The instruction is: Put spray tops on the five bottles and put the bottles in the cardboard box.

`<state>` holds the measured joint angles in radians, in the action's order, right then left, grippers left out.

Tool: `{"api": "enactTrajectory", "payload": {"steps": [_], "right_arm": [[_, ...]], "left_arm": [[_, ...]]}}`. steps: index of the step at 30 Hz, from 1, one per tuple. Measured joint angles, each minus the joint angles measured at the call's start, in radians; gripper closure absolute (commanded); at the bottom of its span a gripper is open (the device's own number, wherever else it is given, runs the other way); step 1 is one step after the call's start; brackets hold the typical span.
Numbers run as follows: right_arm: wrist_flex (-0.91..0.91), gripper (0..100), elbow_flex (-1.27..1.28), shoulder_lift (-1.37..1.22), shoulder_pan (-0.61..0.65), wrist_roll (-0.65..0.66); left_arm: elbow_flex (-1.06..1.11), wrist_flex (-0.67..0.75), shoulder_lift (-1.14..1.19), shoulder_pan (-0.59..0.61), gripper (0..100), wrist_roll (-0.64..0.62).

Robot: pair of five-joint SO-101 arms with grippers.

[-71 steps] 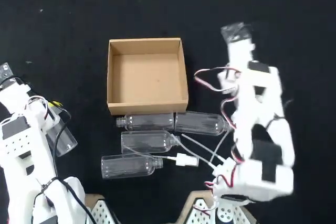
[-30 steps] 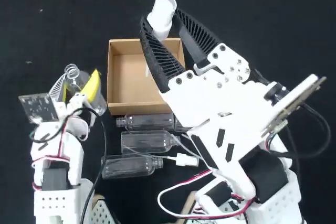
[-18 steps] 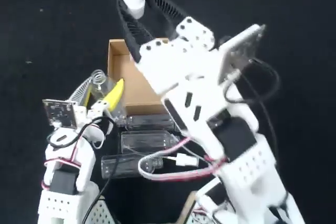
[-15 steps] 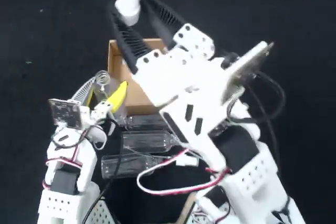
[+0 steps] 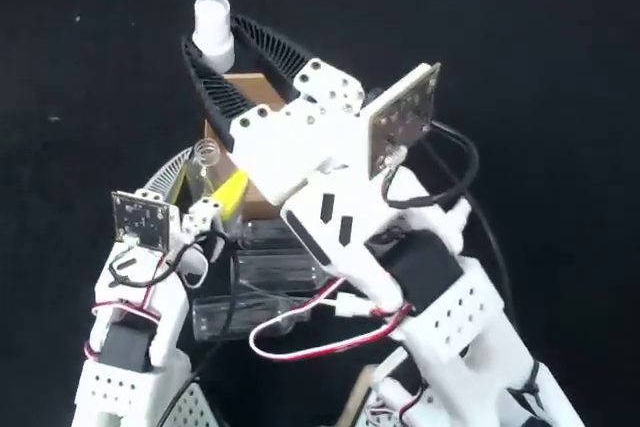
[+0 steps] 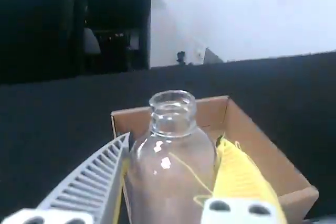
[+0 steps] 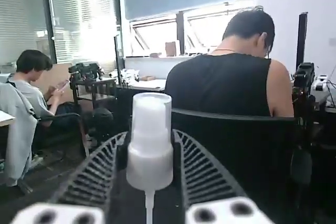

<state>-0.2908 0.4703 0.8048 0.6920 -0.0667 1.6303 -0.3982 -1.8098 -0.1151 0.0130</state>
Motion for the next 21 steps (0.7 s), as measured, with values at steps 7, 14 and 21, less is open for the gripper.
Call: {"api": "enactTrajectory", "payload": {"steps": [7,14,21], "right_arm": [[0.118,98.6,0.043,0.0,0.0,0.0],[0.184,98.7,0.12,-0.002,0.0,0.0],[0.19,98.7,0.12,-0.002,0.0,0.0]], "left_arm": [[0.044,0.19,0.002,0.025,97,-0.005],[0.048,0.209,0.002,0.025,97,-0.005],[0.048,0.222,0.002,0.025,97,0.132]]}}
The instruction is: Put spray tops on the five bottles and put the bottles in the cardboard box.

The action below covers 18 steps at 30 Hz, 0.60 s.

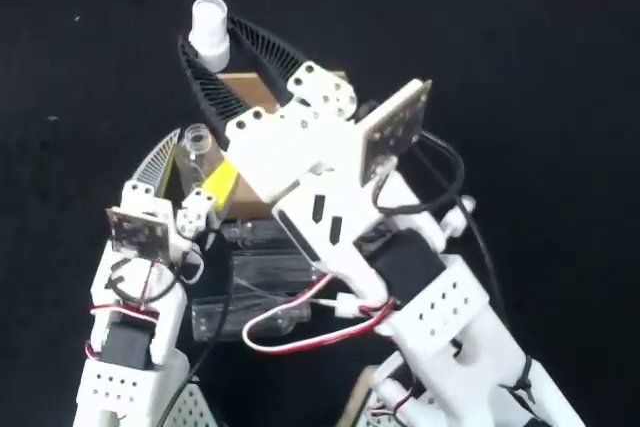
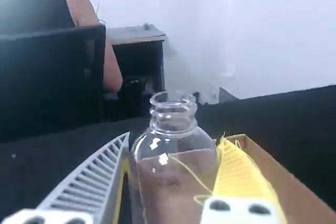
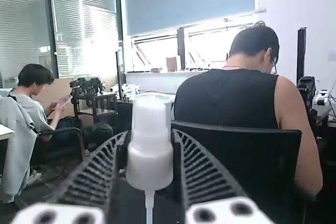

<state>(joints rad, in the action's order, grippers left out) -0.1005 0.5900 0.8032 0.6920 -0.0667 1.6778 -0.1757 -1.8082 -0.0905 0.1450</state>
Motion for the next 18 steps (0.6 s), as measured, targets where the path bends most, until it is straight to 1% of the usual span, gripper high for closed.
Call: {"api": "enactTrajectory", "payload": {"steps": [1,4,8,11,18], "right_arm": [[0.0,98.7,0.0,0.0,0.0,0.0],[0.0,98.7,0.0,0.0,0.0,0.0],[0.0,98.7,0.0,0.0,0.0,0.0],[0.048,98.7,0.0,-0.002,0.0,0.0],[0.144,98.7,0.0,-0.104,0.0,0.0]], "left_arm": [[0.0,0.003,0.0,0.0,97,0.018],[0.0,0.003,0.0,0.0,97,0.018],[0.0,0.003,0.0,0.0,97,-0.028],[0.0,0.003,0.0,0.0,97,-0.055],[0.0,0.003,0.0,0.0,97,-0.063]]}}
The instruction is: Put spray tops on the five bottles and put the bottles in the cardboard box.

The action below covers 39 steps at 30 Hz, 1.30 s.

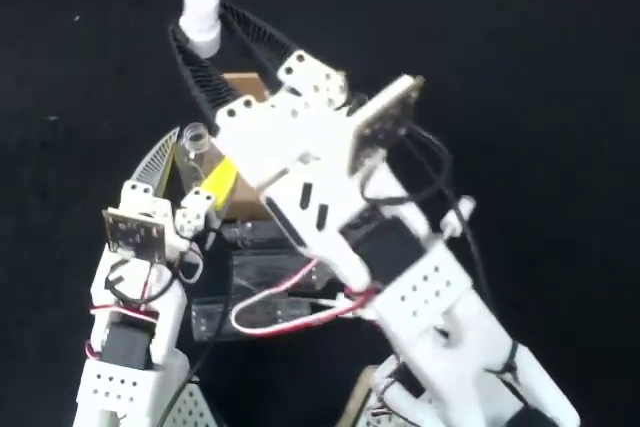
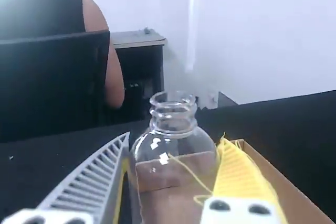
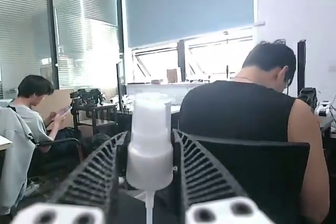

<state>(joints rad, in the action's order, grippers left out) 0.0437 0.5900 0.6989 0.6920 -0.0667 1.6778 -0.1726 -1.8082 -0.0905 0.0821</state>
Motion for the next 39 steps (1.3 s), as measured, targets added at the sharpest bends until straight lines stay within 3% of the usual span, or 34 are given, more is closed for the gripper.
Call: {"api": "enactTrajectory", "payload": {"steps": [22,35,39], "right_arm": [[0.002,98.7,0.147,-0.037,0.009,0.0],[0.002,98.5,0.394,0.17,0.044,0.0],[0.002,89.7,0.394,0.17,0.074,0.002]], "left_arm": [[0.0,0.0,0.0,0.0,97,0.0],[0.0,0.0,0.0,-0.003,97,0.0],[0.0,0.0,0.0,-0.003,97,0.0]]}}
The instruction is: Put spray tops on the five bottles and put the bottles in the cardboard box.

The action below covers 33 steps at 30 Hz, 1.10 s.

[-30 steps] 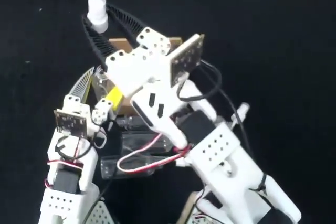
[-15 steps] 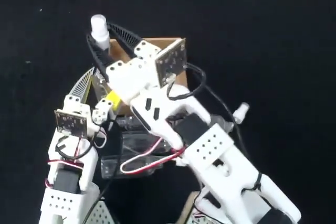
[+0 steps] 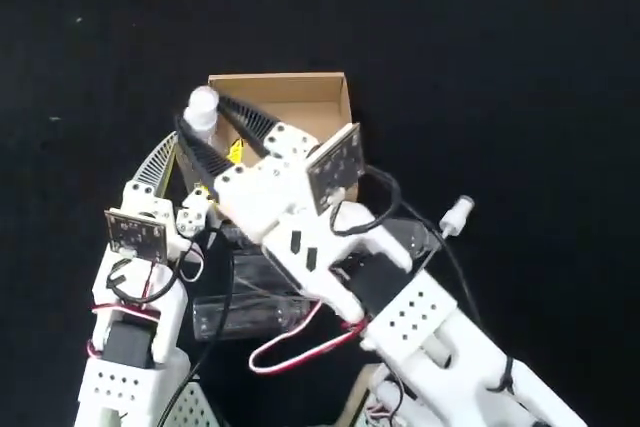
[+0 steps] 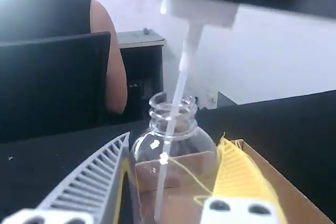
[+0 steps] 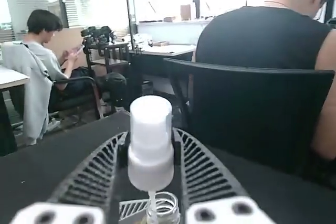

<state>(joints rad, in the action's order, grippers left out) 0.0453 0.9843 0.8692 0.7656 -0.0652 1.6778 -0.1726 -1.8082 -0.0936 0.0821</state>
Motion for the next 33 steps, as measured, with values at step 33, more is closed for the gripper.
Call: {"api": "enactTrajectory", "payload": {"steps": [33], "right_arm": [[-0.733,87.1,-0.164,0.331,-0.446,0.058]], "left_arm": [[0.0,0.0,0.0,0.002,97,0.0]]}}
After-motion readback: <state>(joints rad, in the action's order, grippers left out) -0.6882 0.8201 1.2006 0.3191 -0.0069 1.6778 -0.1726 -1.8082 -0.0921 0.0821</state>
